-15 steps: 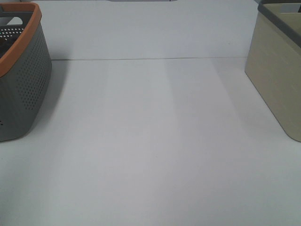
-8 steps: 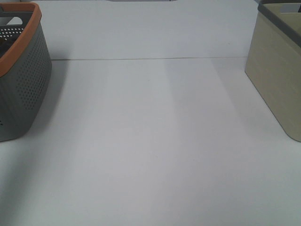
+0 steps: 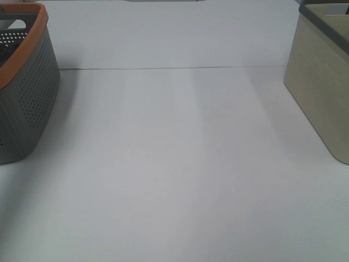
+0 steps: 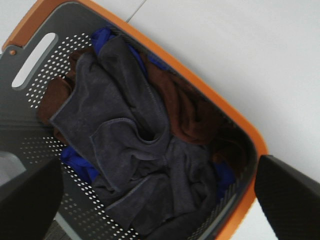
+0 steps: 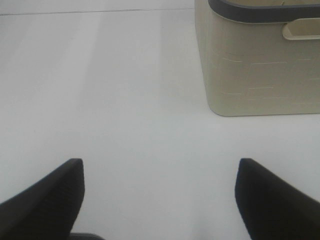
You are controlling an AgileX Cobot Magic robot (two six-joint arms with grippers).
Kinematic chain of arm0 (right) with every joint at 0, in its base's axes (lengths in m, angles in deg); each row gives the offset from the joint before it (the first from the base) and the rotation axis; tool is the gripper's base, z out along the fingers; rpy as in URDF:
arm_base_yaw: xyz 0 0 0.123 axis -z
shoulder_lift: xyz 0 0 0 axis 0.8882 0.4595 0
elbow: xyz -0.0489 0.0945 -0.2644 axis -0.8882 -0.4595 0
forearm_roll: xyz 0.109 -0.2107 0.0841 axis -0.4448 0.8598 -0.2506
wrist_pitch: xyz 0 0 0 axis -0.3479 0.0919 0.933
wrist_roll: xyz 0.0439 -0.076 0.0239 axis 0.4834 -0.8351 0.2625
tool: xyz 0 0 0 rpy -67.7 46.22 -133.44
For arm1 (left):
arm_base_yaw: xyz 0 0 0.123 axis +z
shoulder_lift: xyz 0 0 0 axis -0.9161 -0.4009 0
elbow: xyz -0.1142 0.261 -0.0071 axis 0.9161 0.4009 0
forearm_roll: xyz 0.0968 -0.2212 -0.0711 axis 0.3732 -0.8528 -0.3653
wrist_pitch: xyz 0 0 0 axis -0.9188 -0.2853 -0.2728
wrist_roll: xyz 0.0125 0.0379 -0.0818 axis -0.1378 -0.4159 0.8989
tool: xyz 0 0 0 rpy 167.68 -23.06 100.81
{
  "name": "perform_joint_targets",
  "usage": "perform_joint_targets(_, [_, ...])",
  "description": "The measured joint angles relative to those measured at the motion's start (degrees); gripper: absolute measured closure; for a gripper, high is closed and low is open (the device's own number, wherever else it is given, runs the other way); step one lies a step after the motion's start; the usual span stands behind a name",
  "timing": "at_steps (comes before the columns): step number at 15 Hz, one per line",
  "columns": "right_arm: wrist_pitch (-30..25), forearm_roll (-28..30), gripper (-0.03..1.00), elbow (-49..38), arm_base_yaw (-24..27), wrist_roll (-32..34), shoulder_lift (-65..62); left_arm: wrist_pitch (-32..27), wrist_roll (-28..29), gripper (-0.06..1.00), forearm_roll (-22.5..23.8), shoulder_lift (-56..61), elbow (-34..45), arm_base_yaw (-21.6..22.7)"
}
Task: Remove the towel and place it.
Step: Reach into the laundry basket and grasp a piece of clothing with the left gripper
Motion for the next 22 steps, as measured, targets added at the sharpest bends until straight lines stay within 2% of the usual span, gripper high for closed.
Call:
perform_joint_targets(3, [0.00, 0.00, 0.16, 0.00, 0.00, 0.00, 0.00, 0.46, -9.11, -0.04, 0.40, -8.82, -4.13, 6.76])
perform_joint_targets(4, [0.00, 0.00, 0.16, 0.00, 0.00, 0.00, 0.00, 0.46, -9.11, -0.04, 0.40, -8.82, -4.13, 6.76])
perform_joint_targets(7, [0.00, 0.00, 0.16, 0.00, 0.00, 0.00, 0.00, 6.88, -12.15, -0.04, 4.87, -16.10, -4.13, 8.42])
perform_joint_targets(8, [0.00, 0.00, 0.16, 0.00, 0.00, 0.00, 0.00, 8.19, -14.21, -0.03, 5.56, -17.99, -4.13, 8.54])
perform_joint_targets(9, [0.00, 0.00, 0.16, 0.00, 0.00, 0.00, 0.00, 11.57, -18.96, -0.03, 5.44, -20.86, -4.13, 8.94])
perform_joint_targets(11, [0.00, 0.00, 0.16, 0.00, 0.00, 0.00, 0.00, 17.82, -22.75, 0.01, 5.39, -25.90, -5.33, 9.11])
perform_joint_targets(13, [0.00, 0.00, 0.16, 0.00, 0.00, 0.00, 0.00, 20.34, -23.20, 0.06, 5.27, -29.74, -7.56, 9.11])
perform_joint_targets(17, [0.00, 0.00, 0.16, 0.00, 0.00, 0.00, 0.00, 21.31, -23.26, 0.12, 5.21, -33.63, -8.71, 8.94])
perform_joint_targets(22, [0.00, 0.00, 0.16, 0.00, 0.00, 0.00, 0.00, 23.03, -23.38, 0.13, 4.64, -36.21, -8.77, 8.25])
